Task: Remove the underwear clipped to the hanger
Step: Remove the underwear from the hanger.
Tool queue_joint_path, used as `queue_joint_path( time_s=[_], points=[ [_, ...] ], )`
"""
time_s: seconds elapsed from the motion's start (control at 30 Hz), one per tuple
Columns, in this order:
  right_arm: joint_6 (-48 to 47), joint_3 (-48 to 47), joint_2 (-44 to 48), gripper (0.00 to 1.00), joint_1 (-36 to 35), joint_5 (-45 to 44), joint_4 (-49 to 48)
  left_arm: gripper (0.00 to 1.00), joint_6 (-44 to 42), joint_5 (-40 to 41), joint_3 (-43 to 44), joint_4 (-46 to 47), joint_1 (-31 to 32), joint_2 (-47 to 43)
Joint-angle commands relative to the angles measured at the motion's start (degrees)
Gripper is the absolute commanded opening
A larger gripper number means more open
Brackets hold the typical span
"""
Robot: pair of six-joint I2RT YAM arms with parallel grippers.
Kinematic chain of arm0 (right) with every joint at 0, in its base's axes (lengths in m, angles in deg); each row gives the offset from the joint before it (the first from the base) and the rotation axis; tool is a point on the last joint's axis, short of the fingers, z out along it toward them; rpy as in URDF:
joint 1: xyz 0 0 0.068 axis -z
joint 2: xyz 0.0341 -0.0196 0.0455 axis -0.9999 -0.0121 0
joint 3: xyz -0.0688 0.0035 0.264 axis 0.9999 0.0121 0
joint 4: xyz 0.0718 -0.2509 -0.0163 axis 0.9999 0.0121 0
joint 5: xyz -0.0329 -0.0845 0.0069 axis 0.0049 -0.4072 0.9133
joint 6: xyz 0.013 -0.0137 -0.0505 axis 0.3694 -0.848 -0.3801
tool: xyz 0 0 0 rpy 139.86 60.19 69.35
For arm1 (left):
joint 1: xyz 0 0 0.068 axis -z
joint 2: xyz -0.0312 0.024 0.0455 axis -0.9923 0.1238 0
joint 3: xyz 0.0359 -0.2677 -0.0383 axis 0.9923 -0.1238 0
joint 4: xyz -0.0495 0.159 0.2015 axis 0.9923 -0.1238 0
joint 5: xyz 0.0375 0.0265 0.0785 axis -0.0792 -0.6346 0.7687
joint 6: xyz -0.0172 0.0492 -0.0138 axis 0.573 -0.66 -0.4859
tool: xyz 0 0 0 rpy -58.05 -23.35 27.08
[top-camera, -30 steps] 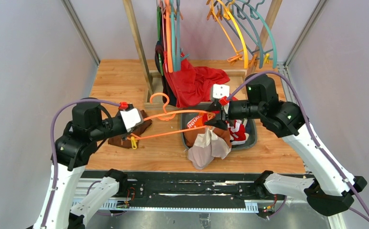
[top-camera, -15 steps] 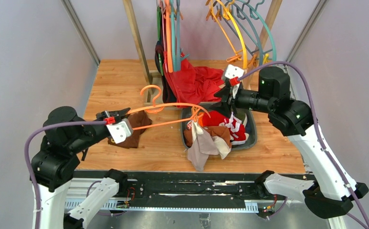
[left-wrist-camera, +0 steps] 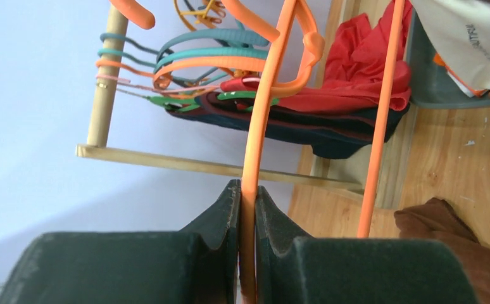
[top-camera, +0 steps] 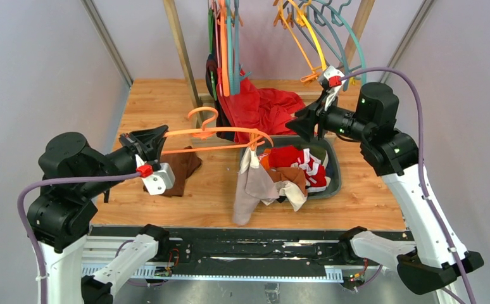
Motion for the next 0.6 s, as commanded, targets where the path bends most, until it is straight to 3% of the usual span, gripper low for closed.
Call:
queue_joint_path(
  time_s=[0.0,0.23,0.57],
  points=[
    [9.06,5.44,1.05,0.49,2.68,8.44,-7.81,0.00,-6.00,-5.98,-0.91,0.57,0.06,0.64],
    [14.96,14.14,1.51,0.53,3.22,19.17,-17.71,0.00,-10.63,-13.14,-9.94,1.17,0.04,-1.99],
    [19.72,25.53,-0.63,0.62,3.13,30.87,-23.52,0.00,-11.90,-21.38,-21.37,5.29,0.06,-6.36]
  ],
)
